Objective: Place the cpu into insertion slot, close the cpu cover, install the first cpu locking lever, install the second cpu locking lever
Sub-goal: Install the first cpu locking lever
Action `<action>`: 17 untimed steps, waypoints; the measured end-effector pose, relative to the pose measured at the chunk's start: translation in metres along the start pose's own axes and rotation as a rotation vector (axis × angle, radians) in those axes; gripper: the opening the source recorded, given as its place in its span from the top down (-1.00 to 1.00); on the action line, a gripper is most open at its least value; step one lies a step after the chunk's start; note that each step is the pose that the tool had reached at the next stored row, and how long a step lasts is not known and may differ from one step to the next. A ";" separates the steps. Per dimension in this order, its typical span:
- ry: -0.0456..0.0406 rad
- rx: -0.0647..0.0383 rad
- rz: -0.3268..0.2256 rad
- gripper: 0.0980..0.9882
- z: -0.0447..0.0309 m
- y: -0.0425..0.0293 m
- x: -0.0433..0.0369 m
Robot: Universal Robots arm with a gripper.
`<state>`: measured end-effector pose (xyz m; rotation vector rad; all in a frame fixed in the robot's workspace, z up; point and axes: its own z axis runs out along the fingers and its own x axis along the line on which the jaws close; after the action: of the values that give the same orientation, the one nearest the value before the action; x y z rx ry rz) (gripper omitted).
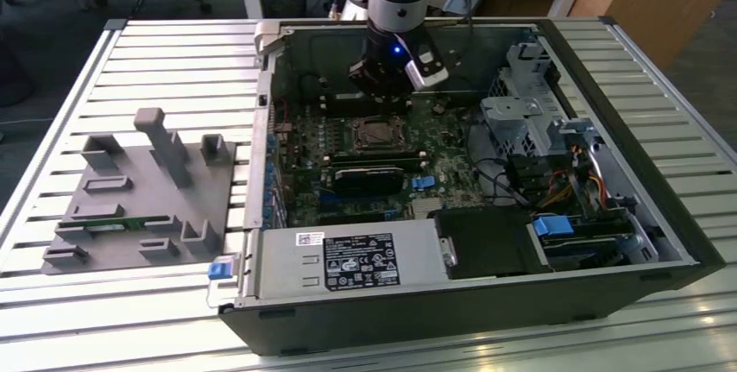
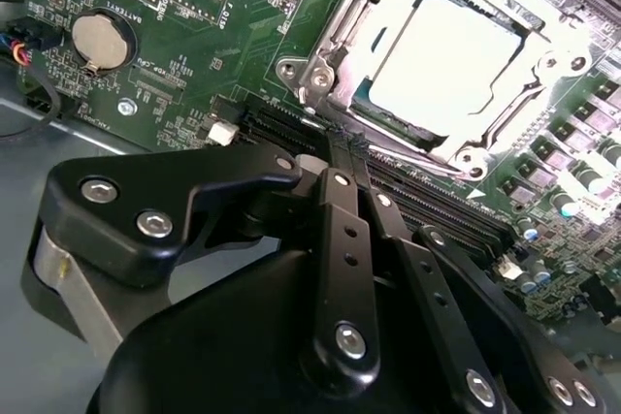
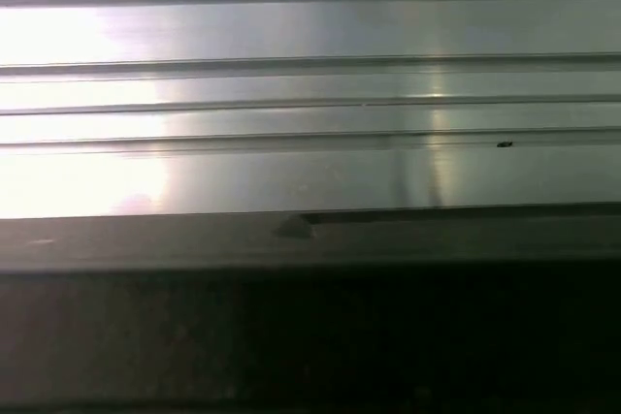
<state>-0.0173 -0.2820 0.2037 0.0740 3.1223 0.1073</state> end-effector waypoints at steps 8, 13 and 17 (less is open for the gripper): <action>-0.0007 0.022 0.000 0.98 0.0041 -0.0002 0.0001; -0.0005 0.029 0.000 0.98 0.0079 0.0004 0.0003; -0.0007 0.028 0.000 0.98 0.0089 0.0015 0.0004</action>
<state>-0.0175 -0.2799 0.1949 0.0738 3.1234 0.0635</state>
